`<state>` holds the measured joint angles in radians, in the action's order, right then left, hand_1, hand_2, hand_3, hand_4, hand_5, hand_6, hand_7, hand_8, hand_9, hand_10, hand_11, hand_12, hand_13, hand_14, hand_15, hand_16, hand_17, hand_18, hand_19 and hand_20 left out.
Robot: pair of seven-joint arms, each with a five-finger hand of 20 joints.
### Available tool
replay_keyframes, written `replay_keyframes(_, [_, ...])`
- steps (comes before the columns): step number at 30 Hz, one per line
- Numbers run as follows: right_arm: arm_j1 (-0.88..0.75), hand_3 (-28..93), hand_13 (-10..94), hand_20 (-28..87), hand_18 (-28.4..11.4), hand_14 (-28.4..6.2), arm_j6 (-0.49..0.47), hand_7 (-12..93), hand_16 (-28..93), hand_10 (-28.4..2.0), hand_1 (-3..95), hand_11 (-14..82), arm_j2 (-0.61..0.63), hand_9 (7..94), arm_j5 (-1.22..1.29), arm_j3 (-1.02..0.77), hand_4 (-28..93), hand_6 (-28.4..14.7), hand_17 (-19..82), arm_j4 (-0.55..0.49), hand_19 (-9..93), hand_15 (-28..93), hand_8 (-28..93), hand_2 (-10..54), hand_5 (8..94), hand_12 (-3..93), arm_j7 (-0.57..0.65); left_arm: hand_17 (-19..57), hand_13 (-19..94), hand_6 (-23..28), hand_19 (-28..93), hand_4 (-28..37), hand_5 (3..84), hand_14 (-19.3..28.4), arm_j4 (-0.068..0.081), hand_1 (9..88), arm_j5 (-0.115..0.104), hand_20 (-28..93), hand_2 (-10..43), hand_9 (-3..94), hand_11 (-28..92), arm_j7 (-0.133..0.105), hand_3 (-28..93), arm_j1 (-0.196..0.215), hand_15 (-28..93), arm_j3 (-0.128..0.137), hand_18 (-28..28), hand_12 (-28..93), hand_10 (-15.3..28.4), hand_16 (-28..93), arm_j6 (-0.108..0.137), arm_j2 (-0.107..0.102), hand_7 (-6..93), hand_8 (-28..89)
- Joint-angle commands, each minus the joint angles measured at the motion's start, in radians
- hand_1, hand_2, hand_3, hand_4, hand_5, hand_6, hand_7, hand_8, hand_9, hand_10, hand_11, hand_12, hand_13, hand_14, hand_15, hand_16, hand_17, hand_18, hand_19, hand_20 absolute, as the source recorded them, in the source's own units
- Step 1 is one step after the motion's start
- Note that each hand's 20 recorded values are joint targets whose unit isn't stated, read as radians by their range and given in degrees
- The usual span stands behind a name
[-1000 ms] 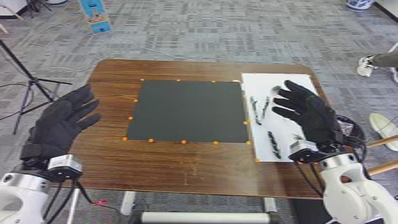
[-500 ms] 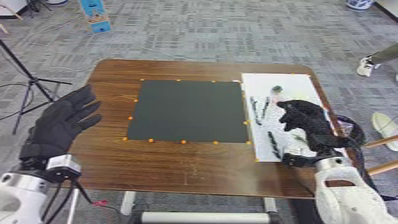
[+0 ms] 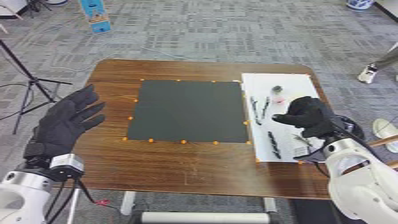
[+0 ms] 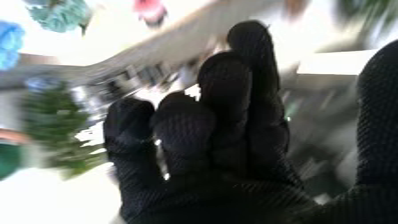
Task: Arrange flowers
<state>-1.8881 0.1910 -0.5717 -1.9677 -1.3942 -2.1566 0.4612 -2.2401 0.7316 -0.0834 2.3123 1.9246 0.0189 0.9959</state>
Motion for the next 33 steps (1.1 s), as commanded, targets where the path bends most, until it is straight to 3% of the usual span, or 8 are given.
replay_keyframes(1, [-0.022, 58, 70, 56, -22.7, -10.7, -0.13, 61, 38, -11.0, 27.2, 58.8, 0.04, 73.2, -0.161, 0.04, -28, -0.1, 39, -0.006, 93, 82, -19, -9.5, 66.5, 36.6, 0.029, -9.7, 21, 2.4, 43, -28.3, 28.1, 13.6, -0.001, 25.7, -0.008, 8, -8.6, 25.3, 19, 0.006, 69, -0.006, 24, -0.011, 21.3, 16, 10.8, 2, -0.018, -0.015, 19.4, -10])
replay_keyframes(3, [0.045, 60, 71, 60, -22.6, -10.3, -0.122, 60, 40, -11.1, 25.9, 59.7, 0.047, 75.1, -0.204, 0.131, -28, -0.5, 40, 0.035, 93, 83, -18, -9.5, 67.2, 36.4, 0.064, -9.7, 21, 2.4, 43, -28.3, 28.1, 13.6, -0.004, 25.7, -0.009, 8, -8.6, 25.3, 19, 0.0, 69, 0.009, 24, -0.01, 21.3, 16, 10.9, 2, -0.006, -0.009, 19.3, -10])
replay_keyframes(5, [0.071, 61, 71, 62, -22.6, -10.1, -0.13, 59, 41, -11.2, 24.8, 59.8, 0.047, 75.3, -0.192, 0.163, -28, -0.7, 40, 0.057, 93, 83, -18, -9.5, 67.4, 36.5, 0.087, -9.7, 22, 2.4, 43, -28.3, 28.2, 13.7, -0.001, 25.6, -0.019, 8, -8.6, 25.3, 19, -0.002, 69, 0.008, 24, -0.014, 21.3, 16, 10.9, 2, -0.009, -0.01, 19.3, -10])
replay_keyframes(9, [0.081, 63, 71, 62, -22.5, -10.3, -0.151, 59, 43, -11.4, 23.5, 59.6, 0.047, 75.1, -0.194, 0.18, -28, -1.2, 40, 0.074, 93, 83, -17, -9.5, 67.1, 36.8, 0.107, -9.7, 22, 2.4, 43, -28.2, 28.3, 13.8, 0.005, 25.3, -0.014, 8, -8.4, 25.4, 19, 0.008, 69, -0.004, 25, -0.02, 21.4, 16, 10.9, 2, -0.031, -0.014, 19.2, -10])
replay_keyframes(23, [0.216, 70, 71, 62, -22.5, -10.3, -0.139, 59, 42, -11.4, 19.9, 59.7, 0.079, 75.0, -0.265, 0.384, -28, -1.1, 40, 0.156, 93, 83, -18, -9.5, 67.2, 36.2, 0.116, -9.6, 22, 2.4, 43, -28.3, 28.3, 13.9, 0.008, 25.2, -0.02, 8, -8.1, 25.8, 18, 0.005, 69, -0.01, 25, -0.024, 21.4, 16, 10.9, 2, -0.032, -0.025, 19.2, -10])
replay_keyframes(33, [0.351, 74, 72, 62, -22.3, -9.5, -0.135, 62, 42, -10.8, 28.8, 61.2, 0.071, 76.6, -0.298, 0.59, -28, 0.0, 41, 0.255, 93, 84, -18, -9.5, 67.0, 36.2, 0.141, -9.6, 22, 2.5, 43, -28.2, 28.4, 13.9, 0.006, 25.3, -0.023, 8, -7.9, 25.9, 18, 0.001, 70, -0.011, 25, -0.029, 21.5, 16, 11.0, 2, -0.023, -0.023, 19.1, -10])
